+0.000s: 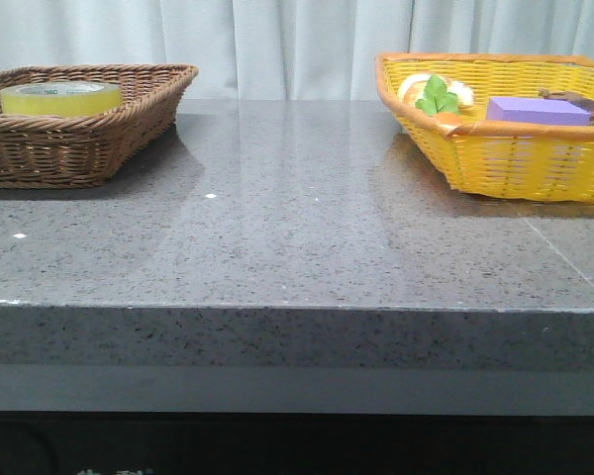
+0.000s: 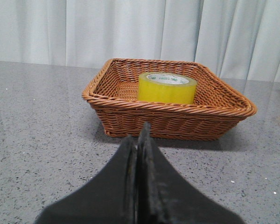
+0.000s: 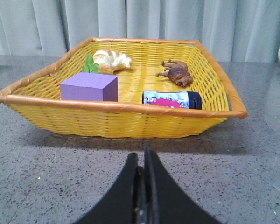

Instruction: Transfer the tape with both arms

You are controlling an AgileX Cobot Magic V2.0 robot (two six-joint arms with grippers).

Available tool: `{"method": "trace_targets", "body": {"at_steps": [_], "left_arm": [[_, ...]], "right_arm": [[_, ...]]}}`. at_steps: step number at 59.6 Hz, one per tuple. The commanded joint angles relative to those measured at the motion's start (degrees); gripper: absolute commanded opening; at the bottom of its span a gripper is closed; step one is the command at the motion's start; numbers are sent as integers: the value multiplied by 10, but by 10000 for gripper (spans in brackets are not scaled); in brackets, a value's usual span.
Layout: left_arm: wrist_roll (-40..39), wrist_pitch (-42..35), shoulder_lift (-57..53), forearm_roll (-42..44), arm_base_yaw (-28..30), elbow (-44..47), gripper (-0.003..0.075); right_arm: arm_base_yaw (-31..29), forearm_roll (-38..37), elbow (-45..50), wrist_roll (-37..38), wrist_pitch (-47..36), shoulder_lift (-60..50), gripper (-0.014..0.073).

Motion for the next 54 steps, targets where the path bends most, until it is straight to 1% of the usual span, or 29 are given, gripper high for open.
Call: {"method": "trace_targets", "body": {"at_steps": [1,12,24,54], "left_arm": [[-6,-48,-10,-3,-5,4,-20],[-6,-48,-10,-3,-5,4,-20],[-6,-48,-10,-3,-5,4,-20],[-6,-48,-10,-3,-5,4,-20]], "right_arm": [[-4,10,-3,-7,-54,-14,-67],[-5,11,-3,-7,-56,-14,-67],[-22,11,-3,-7,-56,-14,-67],[-24,11,-3,-7,-56,-14,-67]]}}
